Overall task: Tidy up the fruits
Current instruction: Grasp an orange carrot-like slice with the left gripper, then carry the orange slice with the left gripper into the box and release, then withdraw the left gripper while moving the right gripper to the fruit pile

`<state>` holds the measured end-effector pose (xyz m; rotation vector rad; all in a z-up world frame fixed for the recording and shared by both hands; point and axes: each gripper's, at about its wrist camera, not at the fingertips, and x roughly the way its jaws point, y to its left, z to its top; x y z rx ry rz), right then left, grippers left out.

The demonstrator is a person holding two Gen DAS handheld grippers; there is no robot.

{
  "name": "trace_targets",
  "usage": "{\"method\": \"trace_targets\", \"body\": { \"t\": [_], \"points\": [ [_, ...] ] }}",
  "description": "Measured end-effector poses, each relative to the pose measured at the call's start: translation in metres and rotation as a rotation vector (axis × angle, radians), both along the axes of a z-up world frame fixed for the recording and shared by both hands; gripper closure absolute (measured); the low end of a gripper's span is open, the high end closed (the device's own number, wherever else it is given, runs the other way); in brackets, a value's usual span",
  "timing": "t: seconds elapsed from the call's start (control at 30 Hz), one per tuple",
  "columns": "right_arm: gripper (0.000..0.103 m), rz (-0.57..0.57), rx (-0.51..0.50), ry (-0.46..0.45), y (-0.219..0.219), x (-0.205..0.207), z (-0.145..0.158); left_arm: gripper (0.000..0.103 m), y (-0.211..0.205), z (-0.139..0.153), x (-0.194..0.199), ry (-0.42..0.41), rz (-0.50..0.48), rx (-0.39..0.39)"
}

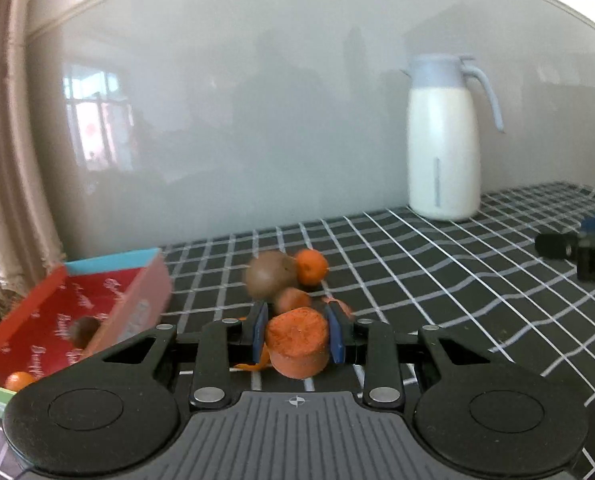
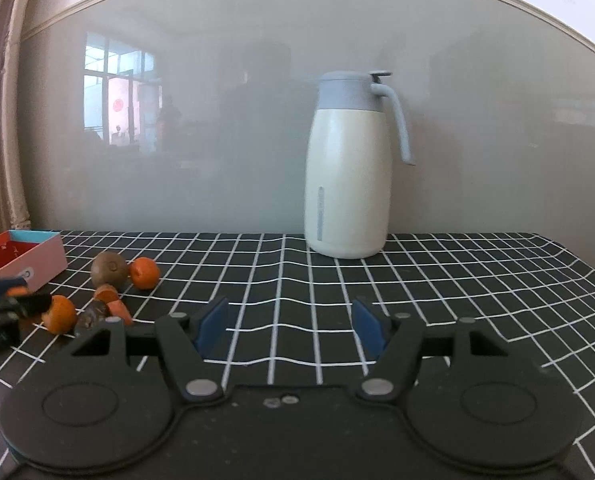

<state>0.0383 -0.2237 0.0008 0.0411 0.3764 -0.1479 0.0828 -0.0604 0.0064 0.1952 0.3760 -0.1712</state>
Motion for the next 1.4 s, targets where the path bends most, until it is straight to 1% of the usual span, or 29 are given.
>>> {"method": "trace_targets", "body": {
  "t": [0.17, 0.47, 0.63, 0.77, 0.9, 0.97, 1.0, 1.03, 1.1, 1.17, 1.33, 1.37, 1.4],
  "points": [
    [0.036, 0.028, -0.005, 0.006, 0.017, 0.007, -0.002, 0.071, 0.034, 0.010, -0.002, -0.032, 0.061, -0.019],
    [0.035, 0.086, -0.021, 0.012, 0.053, 0.017, -0.005, 0.071, 0.108, 0.016, 0.005, -0.078, 0.229, -0.051],
    [0.035, 0.114, -0.041, 0.018, 0.069, 0.021, -0.008, 0.071, 0.145, 0.007, 0.019, -0.045, 0.314, -0.073],
    [0.035, 0.126, -0.047, 0.023, 0.077, 0.022, -0.010, 0.071, 0.156, 0.000, 0.026, -0.012, 0.332, -0.090],
    [0.035, 0.130, -0.050, 0.021, 0.078, 0.021, -0.010, 0.071, 0.151, -0.004, 0.030, 0.021, 0.334, -0.056],
    [0.032, 0.128, -0.051, 0.016, 0.078, 0.020, -0.009, 0.071, 0.147, -0.001, 0.025, 0.006, 0.335, -0.036],
    [0.031, 0.126, -0.050, 0.011, 0.077, 0.019, -0.008, 0.063, 0.146, 0.000, 0.024, 0.000, 0.330, -0.030],
    [0.030, 0.125, -0.049, 0.007, 0.075, 0.019, -0.008, 0.042, 0.144, 0.002, 0.021, -0.018, 0.332, -0.022],
    [0.030, 0.125, -0.048, 0.002, 0.073, 0.017, -0.006, 0.017, 0.140, 0.005, 0.016, -0.060, 0.353, 0.002],
    [0.030, 0.124, -0.047, 0.000, 0.072, 0.016, -0.006, 0.016, 0.138, 0.009, 0.012, -0.095, 0.352, 0.014],
    [0.029, 0.124, -0.043, -0.004, 0.069, 0.014, -0.005, 0.015, 0.135, 0.016, 0.006, -0.107, 0.336, -0.002],
    [0.028, 0.125, -0.044, -0.007, 0.069, 0.014, -0.004, 0.014, 0.134, 0.017, 0.004, -0.110, 0.335, -0.001],
    [0.027, 0.126, -0.043, -0.009, 0.069, 0.014, -0.004, 0.008, 0.134, 0.018, 0.002, -0.115, 0.333, -0.003]
  ]
}}
